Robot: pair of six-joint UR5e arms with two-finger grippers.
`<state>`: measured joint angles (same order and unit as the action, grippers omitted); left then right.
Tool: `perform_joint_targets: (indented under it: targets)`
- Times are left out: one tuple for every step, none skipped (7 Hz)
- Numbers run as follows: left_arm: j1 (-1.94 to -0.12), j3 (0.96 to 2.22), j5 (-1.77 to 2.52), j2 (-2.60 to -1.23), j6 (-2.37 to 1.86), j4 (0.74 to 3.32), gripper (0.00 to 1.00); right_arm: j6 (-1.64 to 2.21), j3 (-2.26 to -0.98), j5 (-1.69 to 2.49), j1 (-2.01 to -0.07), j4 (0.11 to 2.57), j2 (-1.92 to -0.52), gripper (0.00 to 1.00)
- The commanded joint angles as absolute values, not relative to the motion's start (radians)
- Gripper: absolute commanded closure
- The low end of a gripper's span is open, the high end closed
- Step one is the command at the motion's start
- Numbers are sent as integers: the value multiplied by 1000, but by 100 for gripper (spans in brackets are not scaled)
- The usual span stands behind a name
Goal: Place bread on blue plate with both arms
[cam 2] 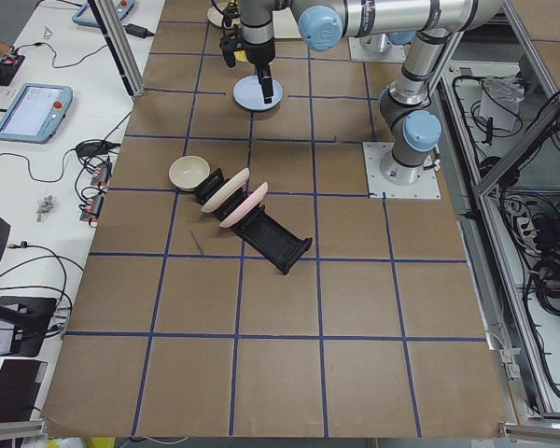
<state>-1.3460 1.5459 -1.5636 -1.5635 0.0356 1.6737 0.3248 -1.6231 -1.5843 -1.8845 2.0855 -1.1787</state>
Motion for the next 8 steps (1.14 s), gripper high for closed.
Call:
perform_joint_targets:
  targets:
    - [-1435, 1604, -1568, -1531, -7, 1617, 0, 379, -1623, -1600, -1928, 2105, -1155, 71]
    - [-1469, 1667, -1574, -1510, -43, 1542, 0, 386, -1631, -1595, -1946, 2108, -1144, 72]
    - [-1477, 1724, -1575, -1494, -38, 1466, 0, 412, -1631, -1604, -1966, 2129, -1114, 72]
    - [-1477, 1748, -1575, -1480, -34, 1460, 0, 445, -1632, -1605, -1992, 2163, -1085, 72]
    - [-1479, 1750, -1575, -1483, -32, 1462, 0, 445, -1631, -1606, -1999, 2166, -1075, 72]
    - [-1483, 1752, -1575, -1483, -32, 1462, 0, 439, -1629, -1606, -1999, 2164, -1081, 72]
    - [-1485, 1752, -1574, -1479, -23, 1460, 0, 433, -1634, -1605, -1999, 2163, -1084, 70]
    - [-1485, 1737, -1574, -1479, 30, 1459, 0, 431, -1637, -1605, -1999, 2161, -1083, 24]
